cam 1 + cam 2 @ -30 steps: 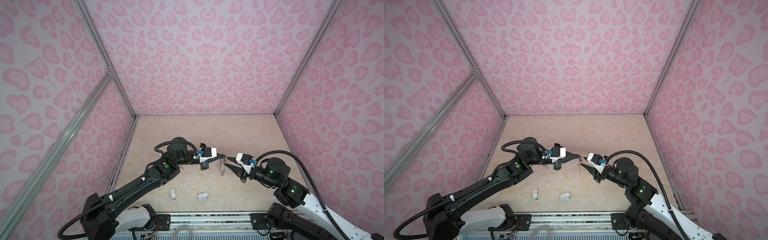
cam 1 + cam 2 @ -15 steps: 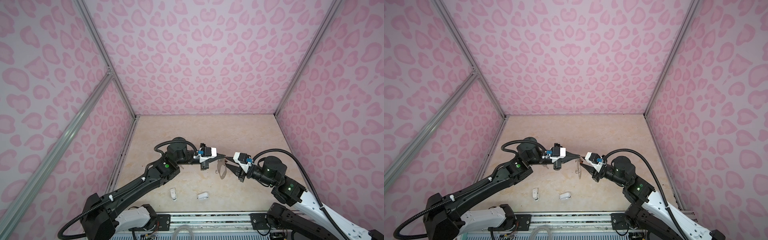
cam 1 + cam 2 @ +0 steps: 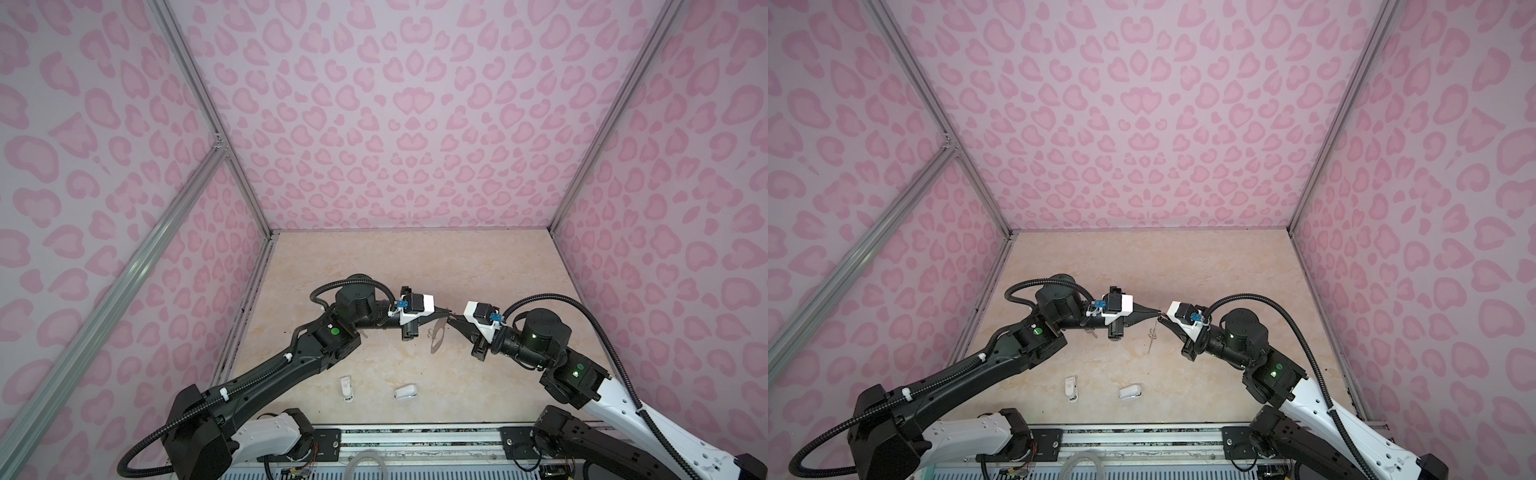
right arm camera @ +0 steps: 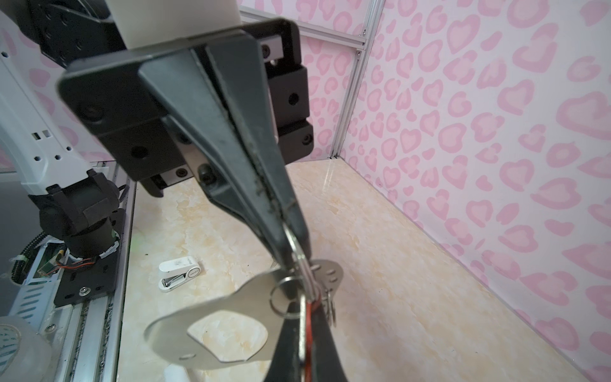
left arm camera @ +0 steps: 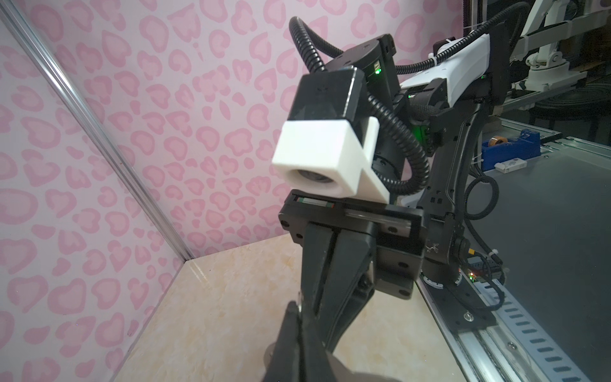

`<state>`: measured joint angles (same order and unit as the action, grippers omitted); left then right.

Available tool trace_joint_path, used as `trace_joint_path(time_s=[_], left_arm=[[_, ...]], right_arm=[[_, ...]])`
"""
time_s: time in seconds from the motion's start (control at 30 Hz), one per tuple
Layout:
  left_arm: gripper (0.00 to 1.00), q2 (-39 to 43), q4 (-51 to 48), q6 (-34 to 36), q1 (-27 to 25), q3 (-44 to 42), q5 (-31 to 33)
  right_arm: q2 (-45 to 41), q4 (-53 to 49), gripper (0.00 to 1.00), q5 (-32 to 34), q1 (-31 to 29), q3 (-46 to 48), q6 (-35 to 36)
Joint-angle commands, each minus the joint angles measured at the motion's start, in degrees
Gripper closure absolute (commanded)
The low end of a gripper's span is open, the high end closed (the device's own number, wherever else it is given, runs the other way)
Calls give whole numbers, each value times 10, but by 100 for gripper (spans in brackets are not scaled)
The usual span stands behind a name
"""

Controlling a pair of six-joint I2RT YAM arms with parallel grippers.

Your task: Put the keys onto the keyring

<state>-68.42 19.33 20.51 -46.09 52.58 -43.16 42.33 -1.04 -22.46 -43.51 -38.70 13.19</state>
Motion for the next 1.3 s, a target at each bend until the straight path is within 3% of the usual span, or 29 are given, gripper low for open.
trace_joint_path(time_s=[0.0,0.57,1.03,1.1,1.17,1.23,1.27], left_arm=[[97,4,1,17,2,2,19],[97,11,-47,57,1,-13,53],[97,24,-54,64,2,-46,72],[89,22,-54,61,2,-45,76],[73,21,-54,53,2,-47,93],[65,23,-44,38,10,-57,113],[54,25,-39,28,19,-63,120]], right_arm=[[-5,-24,100,12,0,-13,16],[29,-176,100,39,2,-106,71],[90,-284,100,20,11,-188,116],[97,-286,100,15,11,-194,117],[104,-293,100,18,11,-200,123],[114,-301,100,21,11,-207,133],[122,-306,100,22,11,-212,138]])
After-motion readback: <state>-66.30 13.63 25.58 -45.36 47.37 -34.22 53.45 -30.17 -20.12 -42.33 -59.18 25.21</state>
